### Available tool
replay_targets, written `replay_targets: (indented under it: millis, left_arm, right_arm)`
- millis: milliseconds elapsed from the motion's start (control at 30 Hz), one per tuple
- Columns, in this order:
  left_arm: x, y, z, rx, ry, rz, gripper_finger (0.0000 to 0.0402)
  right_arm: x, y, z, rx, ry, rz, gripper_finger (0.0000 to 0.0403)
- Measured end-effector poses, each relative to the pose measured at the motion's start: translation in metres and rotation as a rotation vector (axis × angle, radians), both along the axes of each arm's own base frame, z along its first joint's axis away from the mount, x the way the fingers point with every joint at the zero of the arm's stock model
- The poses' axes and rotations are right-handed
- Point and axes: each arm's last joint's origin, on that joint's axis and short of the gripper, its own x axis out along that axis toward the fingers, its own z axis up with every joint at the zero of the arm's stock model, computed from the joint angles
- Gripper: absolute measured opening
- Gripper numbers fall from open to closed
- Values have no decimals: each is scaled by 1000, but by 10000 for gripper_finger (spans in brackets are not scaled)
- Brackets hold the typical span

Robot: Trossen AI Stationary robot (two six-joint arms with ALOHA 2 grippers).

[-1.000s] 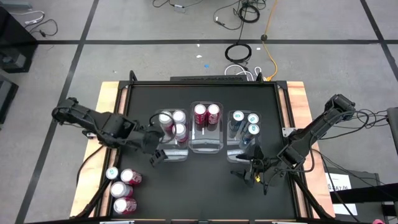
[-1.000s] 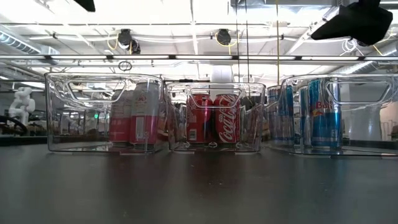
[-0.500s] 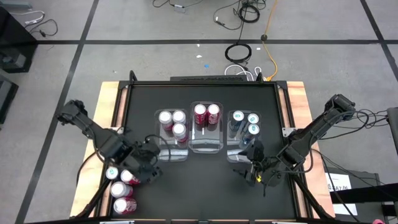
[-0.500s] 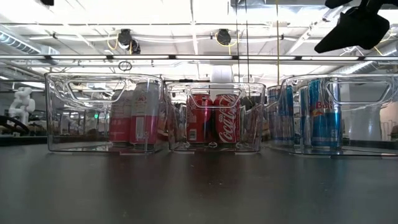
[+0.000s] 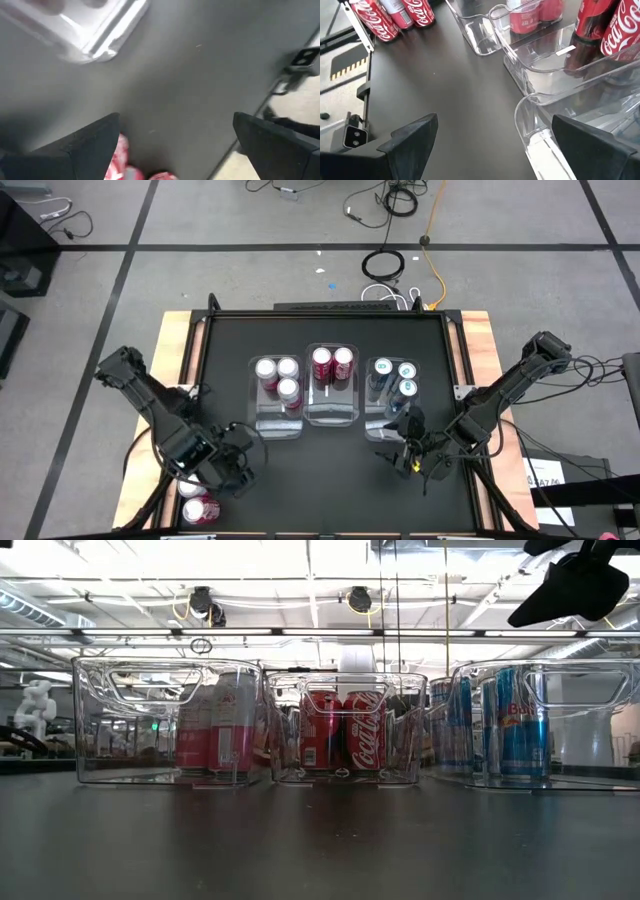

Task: Sort soda cans
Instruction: Put the top red soda can into the center transparent bin

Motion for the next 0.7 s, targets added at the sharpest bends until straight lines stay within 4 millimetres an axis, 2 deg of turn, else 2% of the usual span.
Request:
replay_targets:
  millis: [200,567,700]
  left_arm:
    - [-14,9,-1,98,109,28,393]
    - [-27,15,-1,233,221,-173,393]
    - [-37,16,-9,262,241,-216,393]
  right_arm:
    - [0,0,0,74,-13,-52,384]
    - [3,3,4,244,-76,-140,384]
    - [4,4,6,305,-108,-165,384]
